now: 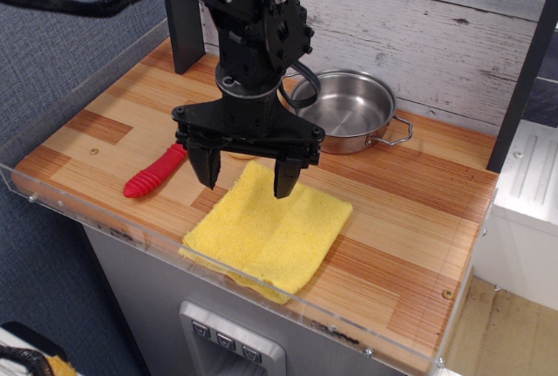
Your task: Move the cloth to the right in front of the pot
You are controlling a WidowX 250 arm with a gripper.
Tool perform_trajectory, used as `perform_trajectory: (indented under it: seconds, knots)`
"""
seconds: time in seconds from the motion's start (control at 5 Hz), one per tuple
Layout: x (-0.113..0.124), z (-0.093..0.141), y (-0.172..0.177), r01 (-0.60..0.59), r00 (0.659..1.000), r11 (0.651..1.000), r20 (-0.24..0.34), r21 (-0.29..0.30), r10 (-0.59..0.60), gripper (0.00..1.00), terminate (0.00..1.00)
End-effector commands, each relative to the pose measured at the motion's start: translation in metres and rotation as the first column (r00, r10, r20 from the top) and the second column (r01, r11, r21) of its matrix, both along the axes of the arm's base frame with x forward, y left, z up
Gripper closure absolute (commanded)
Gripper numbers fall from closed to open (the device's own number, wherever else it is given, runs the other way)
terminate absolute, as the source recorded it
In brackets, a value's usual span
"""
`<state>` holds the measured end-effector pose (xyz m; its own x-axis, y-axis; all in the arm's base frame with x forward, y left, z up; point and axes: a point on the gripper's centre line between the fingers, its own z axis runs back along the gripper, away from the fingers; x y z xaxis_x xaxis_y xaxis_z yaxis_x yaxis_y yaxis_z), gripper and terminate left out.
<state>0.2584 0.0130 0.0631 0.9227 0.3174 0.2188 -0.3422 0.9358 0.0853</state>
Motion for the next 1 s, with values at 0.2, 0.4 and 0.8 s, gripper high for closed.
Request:
perform_trajectory:
  seconds: [0.2,0.4,0.8]
  knots:
    - [-0.001,-0.004,0.000,-0.026,1.000,1.000,-0.016,0.007,0.026,0.00,0.00]
    - [-0.002,-0.005,0.000,-0.041,0.999,0.999,-0.018,0.018,0.041,0.00,0.00]
    - [0.005,-0.024,0.005,-0.050,0.997,0.999,0.062,0.000,0.050,0.00,0.00]
